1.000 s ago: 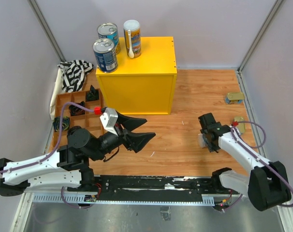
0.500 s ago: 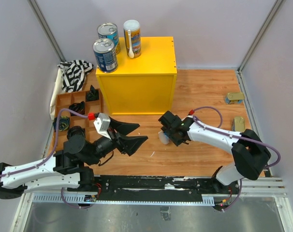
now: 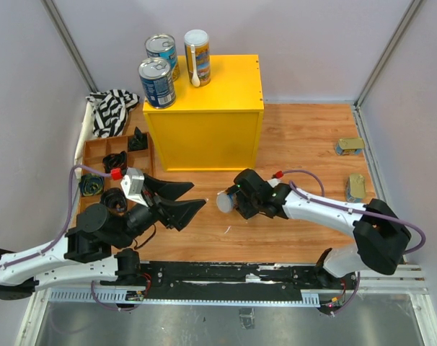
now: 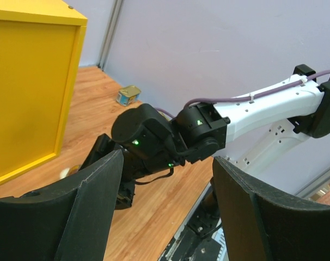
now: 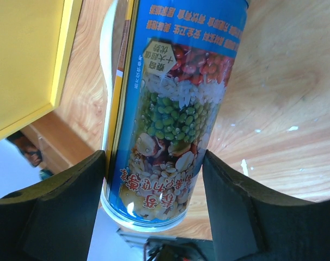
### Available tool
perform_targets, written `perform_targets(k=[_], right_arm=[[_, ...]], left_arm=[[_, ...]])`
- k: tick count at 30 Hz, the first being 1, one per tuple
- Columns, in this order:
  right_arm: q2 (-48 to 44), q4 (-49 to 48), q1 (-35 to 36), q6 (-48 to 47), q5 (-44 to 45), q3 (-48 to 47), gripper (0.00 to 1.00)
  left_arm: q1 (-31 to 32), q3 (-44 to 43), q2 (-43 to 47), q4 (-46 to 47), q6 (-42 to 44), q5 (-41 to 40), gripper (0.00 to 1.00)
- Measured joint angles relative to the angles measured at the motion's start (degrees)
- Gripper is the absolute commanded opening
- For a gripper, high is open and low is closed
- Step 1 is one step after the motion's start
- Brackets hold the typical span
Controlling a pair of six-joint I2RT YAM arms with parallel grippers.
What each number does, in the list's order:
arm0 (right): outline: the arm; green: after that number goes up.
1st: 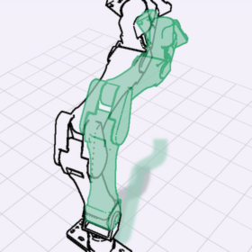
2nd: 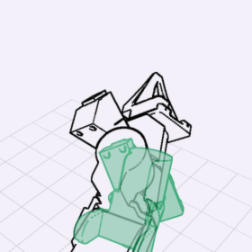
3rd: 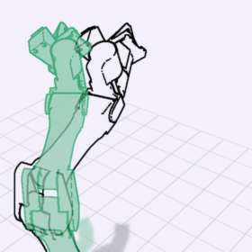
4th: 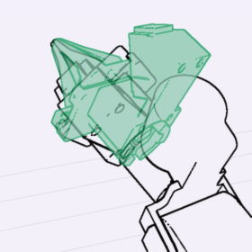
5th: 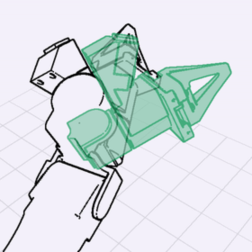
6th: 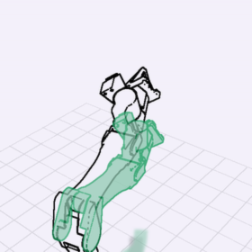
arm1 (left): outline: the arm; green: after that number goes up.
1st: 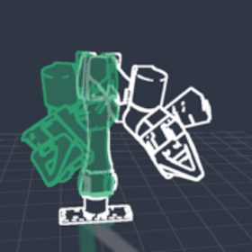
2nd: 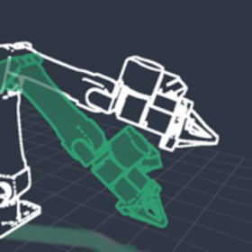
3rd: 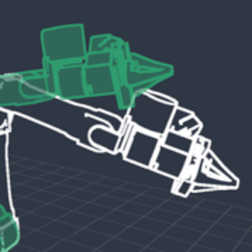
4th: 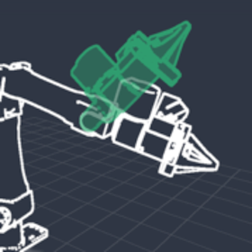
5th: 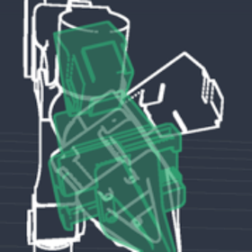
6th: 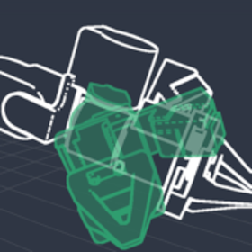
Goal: Place and organize the canned foods onto the counter
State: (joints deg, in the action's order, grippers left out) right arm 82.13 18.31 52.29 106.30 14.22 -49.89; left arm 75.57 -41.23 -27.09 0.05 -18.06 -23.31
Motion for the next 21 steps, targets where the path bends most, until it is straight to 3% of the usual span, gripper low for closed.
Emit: perform_targets(k=[9, 21], right_arm=[[-3.56, -10.6, 1.92, 9.68, -3.76, 5.6, 0.22], [-3.54, -19.96, 5.49, 12.0, -6.19, 5.84, 0.23]], left_arm=[[0.0, -5.9, -1.79, -3.52, 1.31, -0.13, 0.71], [0.0, -7.74, -5.03, -5.97, 3.02, -1.53, 0.72]])
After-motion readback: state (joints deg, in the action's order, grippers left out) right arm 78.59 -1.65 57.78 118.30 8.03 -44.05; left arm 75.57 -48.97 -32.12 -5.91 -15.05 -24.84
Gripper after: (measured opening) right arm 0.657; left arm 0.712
